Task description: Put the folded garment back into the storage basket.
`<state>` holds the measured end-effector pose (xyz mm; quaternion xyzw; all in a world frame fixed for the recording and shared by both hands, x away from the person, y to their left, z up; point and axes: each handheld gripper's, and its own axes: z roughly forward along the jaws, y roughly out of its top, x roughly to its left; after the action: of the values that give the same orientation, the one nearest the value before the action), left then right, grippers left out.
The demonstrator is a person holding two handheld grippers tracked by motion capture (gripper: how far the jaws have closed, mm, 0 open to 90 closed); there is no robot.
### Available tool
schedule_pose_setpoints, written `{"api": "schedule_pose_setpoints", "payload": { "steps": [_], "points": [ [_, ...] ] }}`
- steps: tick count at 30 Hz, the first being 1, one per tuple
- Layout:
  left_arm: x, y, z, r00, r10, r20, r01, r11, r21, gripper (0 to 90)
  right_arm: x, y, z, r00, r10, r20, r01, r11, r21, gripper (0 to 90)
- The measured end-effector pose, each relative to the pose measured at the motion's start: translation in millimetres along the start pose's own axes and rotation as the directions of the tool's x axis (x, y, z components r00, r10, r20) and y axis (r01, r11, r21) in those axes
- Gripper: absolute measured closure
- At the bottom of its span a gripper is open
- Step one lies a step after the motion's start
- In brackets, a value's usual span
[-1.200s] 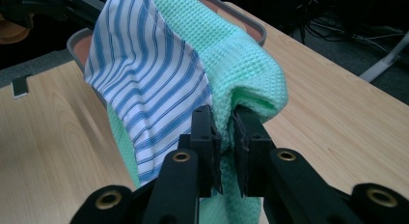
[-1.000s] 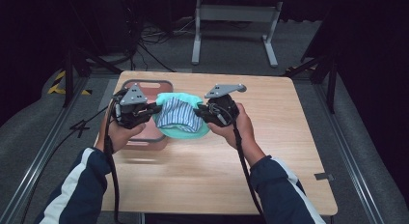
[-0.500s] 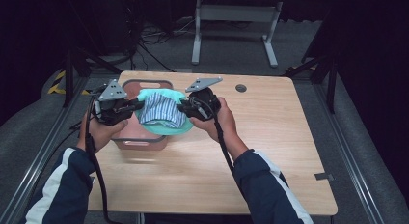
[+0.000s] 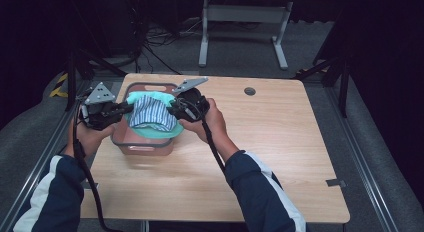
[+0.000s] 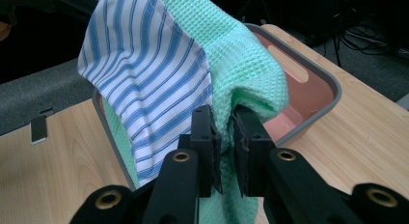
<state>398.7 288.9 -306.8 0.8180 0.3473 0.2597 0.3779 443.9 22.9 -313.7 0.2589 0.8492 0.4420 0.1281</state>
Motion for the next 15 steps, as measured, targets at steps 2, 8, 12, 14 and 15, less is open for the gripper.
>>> {"api": "schedule_pose_setpoints", "payload": {
  "steps": [2, 8, 12, 14, 15],
  "points": [
    [0.4, -0.9, -0.1, 1.0, 0.003, -0.005, -0.003, 0.9999, 0.01, 84.6, 1.8, 1.2, 6.8, 1.0, -0.006, -0.001, 0.006, 1.0, 0.003, 80.3],
    [8.3, -8.4, -2.5, 0.9995, -0.007, -0.03, 0.007, 0.9998, 0.018, 84.5, 6.2, 5.3, 21.1, 0.9999, -0.007, -0.009, 0.007, 0.9999, 0.012, 80.4],
    [13.2, -14.4, -1.9, 0.9992, -0.016, -0.038, 0.017, 0.9996, 0.023, 84.5, 8.5, 8.4, 27.8, 0.9998, -0.01, -0.018, 0.01, 0.9998, 0.017, 80.4],
    [14.2, -16.4, -1.0, 0.999, -0.023, -0.038, 0.024, 0.9994, 0.026, 84.6, 9.5, 9.1, 29.3, 0.9997, -0.013, -0.019, 0.014, 0.9997, 0.02, 80.4],
    [15.1, -17.9, -0.2, 0.9989, -0.024, -0.04, 0.025, 0.9992, 0.031, 84.6, 10.7, 9.6, 31.7, 0.9997, -0.015, -0.02, 0.016, 0.9996, 0.025, 80.4]
  ]
}}
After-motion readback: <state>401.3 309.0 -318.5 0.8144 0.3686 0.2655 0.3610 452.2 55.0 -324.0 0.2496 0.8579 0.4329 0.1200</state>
